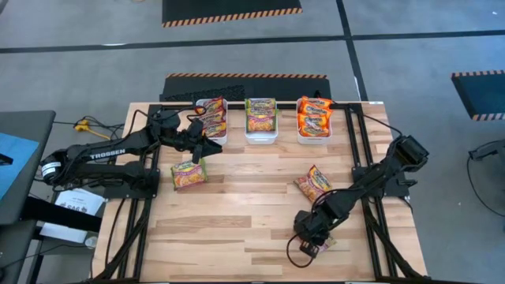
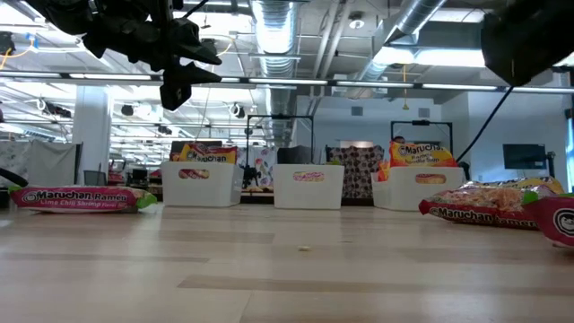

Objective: Sort Maruchan noodles
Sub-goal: Put the green noodle pack into the middle white bin

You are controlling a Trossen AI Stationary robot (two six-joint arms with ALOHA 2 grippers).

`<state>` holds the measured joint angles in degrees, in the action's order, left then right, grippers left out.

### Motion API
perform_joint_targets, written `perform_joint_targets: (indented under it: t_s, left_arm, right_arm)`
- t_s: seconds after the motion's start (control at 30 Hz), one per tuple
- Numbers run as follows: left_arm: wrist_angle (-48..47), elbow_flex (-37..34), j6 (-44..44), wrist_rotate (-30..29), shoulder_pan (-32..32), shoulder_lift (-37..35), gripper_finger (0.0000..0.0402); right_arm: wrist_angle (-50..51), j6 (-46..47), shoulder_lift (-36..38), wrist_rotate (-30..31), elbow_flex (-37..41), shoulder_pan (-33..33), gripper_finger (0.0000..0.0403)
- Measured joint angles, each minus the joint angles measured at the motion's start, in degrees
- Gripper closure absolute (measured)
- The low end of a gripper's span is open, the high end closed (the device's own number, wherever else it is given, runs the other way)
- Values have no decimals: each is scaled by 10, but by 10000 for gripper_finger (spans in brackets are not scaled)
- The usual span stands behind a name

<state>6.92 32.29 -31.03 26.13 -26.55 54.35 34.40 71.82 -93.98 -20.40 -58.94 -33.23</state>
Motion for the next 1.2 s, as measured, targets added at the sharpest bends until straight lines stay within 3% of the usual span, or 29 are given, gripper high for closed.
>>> perform_joint_targets:
  t_s: [0.3,0.63,0.83,1.2]
  left_arm:
    - [0,0,25,0,0,0,285]
    - [3,0,56,-17,0,0,285]
    - [3,0,51,-35,0,0,285]
    - [3,0,47,-37,0,0,285]
  right_arm:
    - [40,14,1,75,-55,32,387]
    - [252,-43,70,164,-124,68,387]
    - [329,-47,168,204,-93,68,387]
    - [312,-34,353,192,44,66,387]
